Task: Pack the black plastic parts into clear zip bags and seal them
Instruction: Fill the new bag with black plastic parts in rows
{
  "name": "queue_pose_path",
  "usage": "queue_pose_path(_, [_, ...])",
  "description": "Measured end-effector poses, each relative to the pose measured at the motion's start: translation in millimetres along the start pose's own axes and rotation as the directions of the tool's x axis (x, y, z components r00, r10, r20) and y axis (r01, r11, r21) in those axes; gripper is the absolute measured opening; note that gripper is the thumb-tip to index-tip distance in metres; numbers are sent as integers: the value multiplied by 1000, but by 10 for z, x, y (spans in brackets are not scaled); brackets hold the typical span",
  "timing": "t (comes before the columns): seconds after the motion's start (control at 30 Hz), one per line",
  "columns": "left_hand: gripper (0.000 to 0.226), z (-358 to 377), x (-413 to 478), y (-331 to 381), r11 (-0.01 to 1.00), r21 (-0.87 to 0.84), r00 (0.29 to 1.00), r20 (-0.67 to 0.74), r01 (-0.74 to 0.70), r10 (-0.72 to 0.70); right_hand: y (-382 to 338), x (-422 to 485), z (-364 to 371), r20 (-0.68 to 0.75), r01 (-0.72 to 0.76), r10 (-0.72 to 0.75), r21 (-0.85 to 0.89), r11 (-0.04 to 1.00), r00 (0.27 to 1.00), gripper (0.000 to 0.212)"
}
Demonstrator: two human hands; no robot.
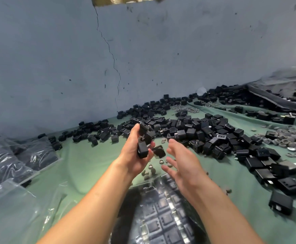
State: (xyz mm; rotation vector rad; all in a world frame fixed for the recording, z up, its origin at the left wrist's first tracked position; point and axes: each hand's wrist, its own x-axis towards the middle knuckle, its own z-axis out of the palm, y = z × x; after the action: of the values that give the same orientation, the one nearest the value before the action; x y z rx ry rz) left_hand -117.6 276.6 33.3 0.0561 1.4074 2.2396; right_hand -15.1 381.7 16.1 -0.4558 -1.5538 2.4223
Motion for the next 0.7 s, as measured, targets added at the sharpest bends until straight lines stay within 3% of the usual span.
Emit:
queue_pose_path(0.17, [40, 171, -226, -140, 999, 27, 998, 63, 25, -27, 82, -111, -7, 80, -193, 175, 363, 912, 981, 42])
queue_pose_path(0.33, [45, 224, -423, -237, 996, 73, 998, 4, 58, -59, 164, -175, 59, 38, -208, 209, 369, 906, 977, 39])
queue_pose_path(0.4, [42, 205, -464, -209, 972, 233, 999, -41, -25, 35, 163, -193, 71, 69, -202, 190, 386, 900, 979, 40])
queue_pose_path(0.47, [35, 196, -507, -228, 795, 570, 974, 40, -206, 223, 161, -187, 84, 128, -206, 168, 395, 895, 977, 45])
queue_pose_path(0.53, [31, 214, -561, -310, 503, 786, 916, 194, -359, 350, 168, -184, 102, 165, -217, 156, 470, 856, 974, 53])
queue_pose_path(0.6, [34, 253, -606, -425, 245, 879, 861, 283, -409, 421, 181, -192, 117, 167, -221, 151, 581, 783, 974, 54])
queue_pose_path(0.63, [35, 280, -623, -482, 163, 899, 843, 300, -406, 446, 189, -198, 116, 173, -219, 141, 621, 753, 975, 51])
queue_pose_path(0.7, [36, 330, -635, -576, 91, 916, 813, 296, -390, 502, 220, -209, 91, 210, -231, 117, 670, 705, 971, 50])
